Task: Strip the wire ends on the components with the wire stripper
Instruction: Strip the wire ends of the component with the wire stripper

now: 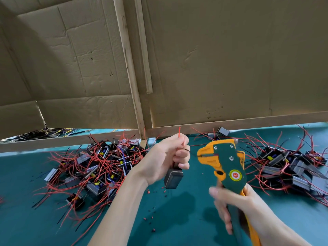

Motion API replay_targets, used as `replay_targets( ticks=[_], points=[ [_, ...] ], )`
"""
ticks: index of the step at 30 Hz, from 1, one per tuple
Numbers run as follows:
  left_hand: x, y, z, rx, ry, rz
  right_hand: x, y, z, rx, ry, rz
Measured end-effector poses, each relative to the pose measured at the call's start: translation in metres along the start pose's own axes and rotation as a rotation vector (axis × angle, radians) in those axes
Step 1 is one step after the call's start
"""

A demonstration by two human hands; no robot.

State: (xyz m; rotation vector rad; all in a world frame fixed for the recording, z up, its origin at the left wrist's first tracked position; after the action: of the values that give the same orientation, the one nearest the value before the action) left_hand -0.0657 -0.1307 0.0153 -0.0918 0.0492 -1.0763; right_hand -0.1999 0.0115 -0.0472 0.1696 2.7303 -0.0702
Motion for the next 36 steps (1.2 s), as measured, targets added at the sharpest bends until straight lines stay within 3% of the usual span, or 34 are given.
replay_targets(
  ticks=[3,9,14,19,27,36],
  points=[
    [-0.003,0.000,-0.004,0.017,0.016,-0.001,0.005,-0.002,0.002,0.023,0.014,0.078],
    [0.000,0.000,0.000,0.045,0.057,0.042,0.010,-0.011,-0.003,-0.002,-0.214,-0.076],
    [0.007,0.001,0.000,-0.048,-0.289,0.167,0.012,-0.012,-0.002,-0.024,-0.212,-0.067],
    [0.002,0.004,0.005,-0.056,-0.507,0.130,0.010,-0.011,0.001,-0.046,-0.200,-0.080],
    [0.003,0.006,0.009,-0.139,-0.473,0.193,0.009,-0.010,-0.003,-0.028,-0.212,-0.099],
    [-0.002,0.002,0.007,-0.094,-0.493,0.242,0.009,-0.009,-0.006,-0.037,-0.181,-0.184]
  ],
)
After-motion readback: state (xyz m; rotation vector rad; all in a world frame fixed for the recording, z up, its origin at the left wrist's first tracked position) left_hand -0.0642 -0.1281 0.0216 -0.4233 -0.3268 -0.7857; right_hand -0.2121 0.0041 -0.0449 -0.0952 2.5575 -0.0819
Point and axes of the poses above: each hand's wrist, its own y-axis away from the middle knuckle, its own x-axis out of the back of the hand, z = x × y, the point moved 1 cm from there along -y, towards the middle knuckle, and after that the axes turned 12 degrees about -y, right-handed, at the moved point
